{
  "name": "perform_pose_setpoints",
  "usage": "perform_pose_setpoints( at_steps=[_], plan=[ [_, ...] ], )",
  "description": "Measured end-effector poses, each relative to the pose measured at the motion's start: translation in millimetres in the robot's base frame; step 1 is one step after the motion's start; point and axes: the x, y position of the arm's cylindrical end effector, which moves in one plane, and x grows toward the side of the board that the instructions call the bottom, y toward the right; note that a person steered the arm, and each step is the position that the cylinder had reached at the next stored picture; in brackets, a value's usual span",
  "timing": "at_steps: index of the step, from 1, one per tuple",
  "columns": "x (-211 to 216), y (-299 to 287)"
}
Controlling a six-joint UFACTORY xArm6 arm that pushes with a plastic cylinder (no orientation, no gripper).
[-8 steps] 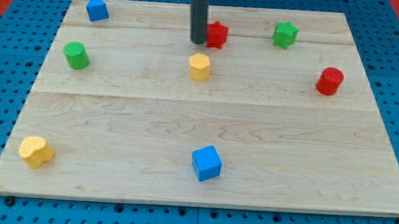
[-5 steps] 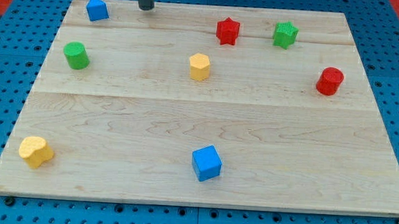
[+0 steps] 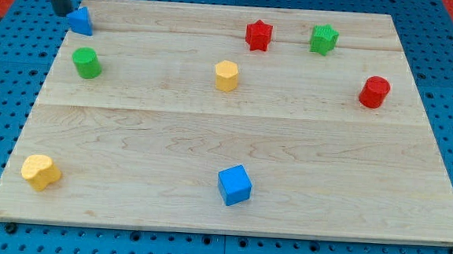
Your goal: Move the blue triangle diagonal to the yellow hexagon
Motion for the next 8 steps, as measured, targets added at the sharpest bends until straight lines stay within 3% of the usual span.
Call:
perform_pose_setpoints(
  at_steps=[2, 4, 5, 6, 8],
  plan=[
    [50, 118],
    [58, 202],
    [12, 163],
    [-22, 223],
    [29, 241]
  ],
)
